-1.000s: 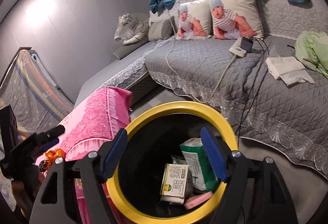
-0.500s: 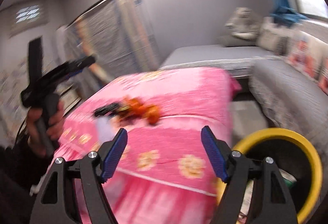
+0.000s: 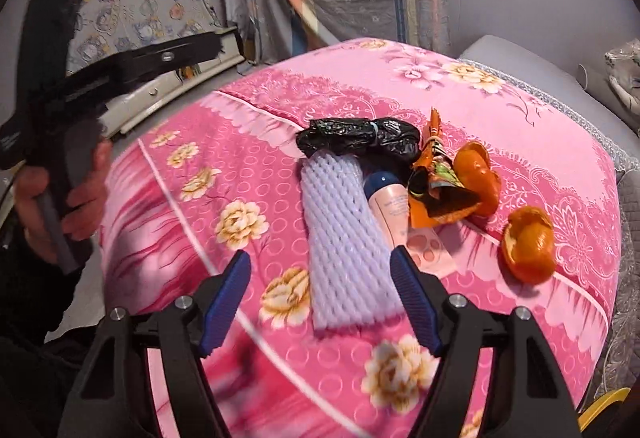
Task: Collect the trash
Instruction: 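Grasp the purple foam mesh sleeve with the right gripper while the left gripper approaches the black bag, then grasp and lift the black plastic bag with the left gripper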
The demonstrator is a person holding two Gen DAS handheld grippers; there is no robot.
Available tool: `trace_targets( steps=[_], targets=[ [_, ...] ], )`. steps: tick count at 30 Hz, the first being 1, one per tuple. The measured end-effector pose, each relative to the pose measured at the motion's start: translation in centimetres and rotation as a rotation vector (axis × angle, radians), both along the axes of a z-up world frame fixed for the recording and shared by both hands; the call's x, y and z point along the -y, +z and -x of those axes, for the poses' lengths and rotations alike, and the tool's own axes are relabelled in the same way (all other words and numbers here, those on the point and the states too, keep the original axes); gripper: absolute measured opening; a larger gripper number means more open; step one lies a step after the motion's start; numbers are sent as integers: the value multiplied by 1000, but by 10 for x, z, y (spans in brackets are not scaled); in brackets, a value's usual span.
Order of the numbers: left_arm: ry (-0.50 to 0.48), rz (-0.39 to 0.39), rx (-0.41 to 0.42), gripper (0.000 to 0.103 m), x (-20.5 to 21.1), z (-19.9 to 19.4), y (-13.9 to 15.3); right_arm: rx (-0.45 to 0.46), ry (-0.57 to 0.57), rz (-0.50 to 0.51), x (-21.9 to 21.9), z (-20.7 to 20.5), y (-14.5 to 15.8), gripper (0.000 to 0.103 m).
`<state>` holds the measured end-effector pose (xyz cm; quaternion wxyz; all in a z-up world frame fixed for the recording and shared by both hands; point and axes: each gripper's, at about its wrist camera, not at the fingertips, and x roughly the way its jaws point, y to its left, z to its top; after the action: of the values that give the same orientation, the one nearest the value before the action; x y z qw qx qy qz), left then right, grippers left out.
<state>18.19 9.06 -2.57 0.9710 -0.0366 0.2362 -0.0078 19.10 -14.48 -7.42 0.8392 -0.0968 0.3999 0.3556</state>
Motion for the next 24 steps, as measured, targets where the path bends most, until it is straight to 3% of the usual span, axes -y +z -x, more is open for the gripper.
trace_targets(
  steps=[5, 10, 13, 15, 19, 24],
  targets=[
    [20, -33, -27, 95, -14, -3, -15, -1, -17, 97, -23, -12, -16, 56],
    [15, -18, -77, 95, -22, -13, -29, -21, -25, 158, -34, -21, -30, 44],
    [12, -23, -99, 95, -23, -17, -33, -23, -35, 155, -34, -23, -32, 29],
    [8, -35, -108, 95, -20, -20, -34, -20, -39, 141, -32, -21, -31, 16],
    [-9, -64, -116, 95, -13, -22, -32, -30, -33, 85, -21, -12, -20, 14],
    [-79, -95, -116, 95, -2, -26, -28, -96, -18, -76, 22, 17, 5, 14]
  ],
)
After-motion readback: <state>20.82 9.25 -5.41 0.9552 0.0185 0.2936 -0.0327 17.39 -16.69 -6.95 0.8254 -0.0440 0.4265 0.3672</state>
